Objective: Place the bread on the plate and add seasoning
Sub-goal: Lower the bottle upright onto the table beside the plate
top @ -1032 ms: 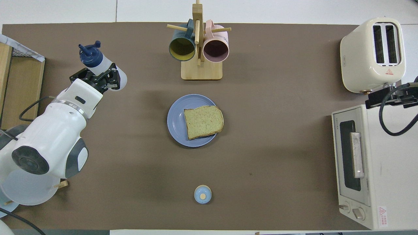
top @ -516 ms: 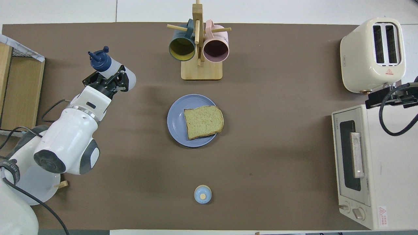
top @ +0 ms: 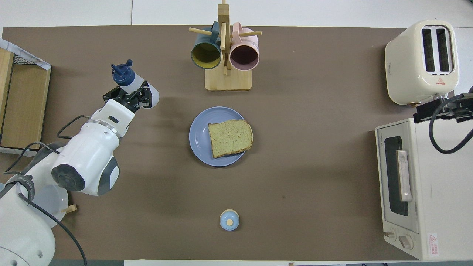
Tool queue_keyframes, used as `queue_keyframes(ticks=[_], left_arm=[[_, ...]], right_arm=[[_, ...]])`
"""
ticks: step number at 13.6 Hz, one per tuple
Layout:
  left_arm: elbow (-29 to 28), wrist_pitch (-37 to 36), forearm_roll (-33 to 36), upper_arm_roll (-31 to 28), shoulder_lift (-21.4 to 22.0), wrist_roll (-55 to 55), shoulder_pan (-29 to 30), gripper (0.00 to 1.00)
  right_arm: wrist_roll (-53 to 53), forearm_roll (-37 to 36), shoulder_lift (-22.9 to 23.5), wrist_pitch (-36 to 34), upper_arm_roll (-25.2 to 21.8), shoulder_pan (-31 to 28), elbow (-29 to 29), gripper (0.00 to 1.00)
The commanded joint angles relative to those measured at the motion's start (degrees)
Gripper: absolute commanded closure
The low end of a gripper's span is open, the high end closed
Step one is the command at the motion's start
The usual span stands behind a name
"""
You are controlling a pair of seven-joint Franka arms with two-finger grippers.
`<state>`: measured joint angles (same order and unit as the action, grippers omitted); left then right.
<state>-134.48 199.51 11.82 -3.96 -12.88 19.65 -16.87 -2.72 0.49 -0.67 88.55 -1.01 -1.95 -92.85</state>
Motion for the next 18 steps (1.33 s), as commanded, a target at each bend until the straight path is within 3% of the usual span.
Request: queue_keyframes(ticks=[1,8,14,18], left_arm=[[3.2,1.2,0.2,-0.1,-4.3,-0.3,-0.6,1.00],[5.5,1.3,5.7,-0.1,-8.8,-0.2,-0.4,1.00],[7.9,1.3,16.1,-0.1,-9.8,-0.3,3.6,1.00],[7.8,1.3,16.5,-0.1,-10.0,-0.4,3.8,1.00]], right_arm=[[0.2,-0.6,-0.6,-0.5,0.5,-0.5,-0.2,0.00],[0.2,-0.6,-0.6,-0.5,0.5,-0.5,-0.2,0.00],[0.2,-0.6,-0.6,-0.5,0.5,-0.5,-0.2,0.00],[0.2,-0.6,-0.6,-0.5,0.5,-0.5,-0.2,0.00]])
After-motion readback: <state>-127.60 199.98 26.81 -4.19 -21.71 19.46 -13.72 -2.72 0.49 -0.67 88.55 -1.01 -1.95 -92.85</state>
